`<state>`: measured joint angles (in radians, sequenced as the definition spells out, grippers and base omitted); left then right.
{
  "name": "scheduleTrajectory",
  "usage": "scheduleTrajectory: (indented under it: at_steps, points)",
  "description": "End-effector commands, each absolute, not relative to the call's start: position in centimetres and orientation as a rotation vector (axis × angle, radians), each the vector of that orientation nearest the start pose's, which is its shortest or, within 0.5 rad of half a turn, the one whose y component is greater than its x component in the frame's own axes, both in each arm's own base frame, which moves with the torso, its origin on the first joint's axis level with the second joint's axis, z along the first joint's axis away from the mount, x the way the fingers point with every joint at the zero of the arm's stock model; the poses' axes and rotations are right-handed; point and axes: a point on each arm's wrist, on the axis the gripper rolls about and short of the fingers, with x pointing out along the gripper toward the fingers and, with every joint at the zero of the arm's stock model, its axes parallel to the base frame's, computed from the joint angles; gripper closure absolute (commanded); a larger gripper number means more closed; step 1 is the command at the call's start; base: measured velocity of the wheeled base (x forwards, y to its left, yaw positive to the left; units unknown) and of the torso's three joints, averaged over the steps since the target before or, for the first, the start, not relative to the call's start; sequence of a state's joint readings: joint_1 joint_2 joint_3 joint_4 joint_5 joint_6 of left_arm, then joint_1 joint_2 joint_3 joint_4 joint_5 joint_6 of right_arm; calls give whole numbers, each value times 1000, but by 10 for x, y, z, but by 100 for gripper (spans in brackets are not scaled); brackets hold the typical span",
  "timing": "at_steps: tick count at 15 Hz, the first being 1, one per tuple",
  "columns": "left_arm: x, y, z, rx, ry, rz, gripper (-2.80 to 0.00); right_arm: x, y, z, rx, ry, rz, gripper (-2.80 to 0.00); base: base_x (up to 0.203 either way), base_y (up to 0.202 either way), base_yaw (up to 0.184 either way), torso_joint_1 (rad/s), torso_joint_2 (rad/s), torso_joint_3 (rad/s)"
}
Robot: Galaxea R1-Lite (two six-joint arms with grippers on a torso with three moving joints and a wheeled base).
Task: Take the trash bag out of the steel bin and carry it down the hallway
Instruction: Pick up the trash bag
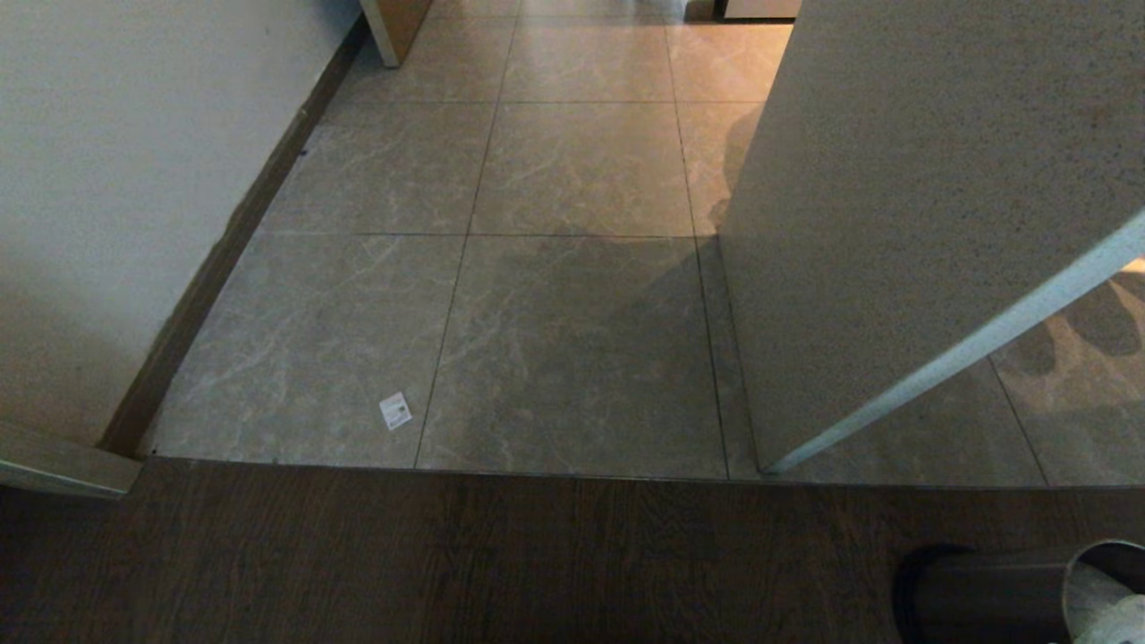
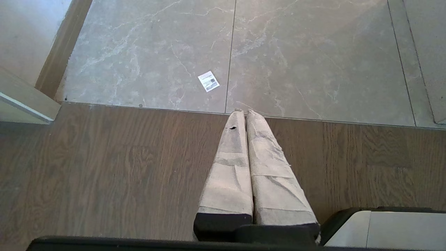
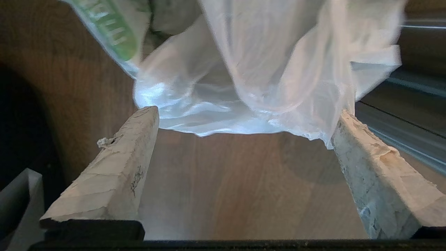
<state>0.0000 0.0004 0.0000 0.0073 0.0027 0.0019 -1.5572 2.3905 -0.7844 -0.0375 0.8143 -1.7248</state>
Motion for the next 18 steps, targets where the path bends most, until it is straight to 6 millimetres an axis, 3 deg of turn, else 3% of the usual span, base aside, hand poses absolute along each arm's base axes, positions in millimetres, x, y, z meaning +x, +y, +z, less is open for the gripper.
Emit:
scheduleTrajectory:
  at_steps: [1,8,15,18]
  points:
    - [-23,0,75,2,8,3,0,17,-293,-59,-184,751,48,-280,0,0,0,0,0,0]
    - [-23,0,75,3,8,3,0,-8,-292,-52,-46,764,-18,-280,0,0,0,0,0,0]
    - [-23,0,75,3,8,3,0,-12,-303,-55,-52,792,-42,-280,0,0,0,0,0,0]
    - [-23,0,75,2,8,3,0,-9,-300,-36,-69,792,-50,-280,0,0,0,0,0,0]
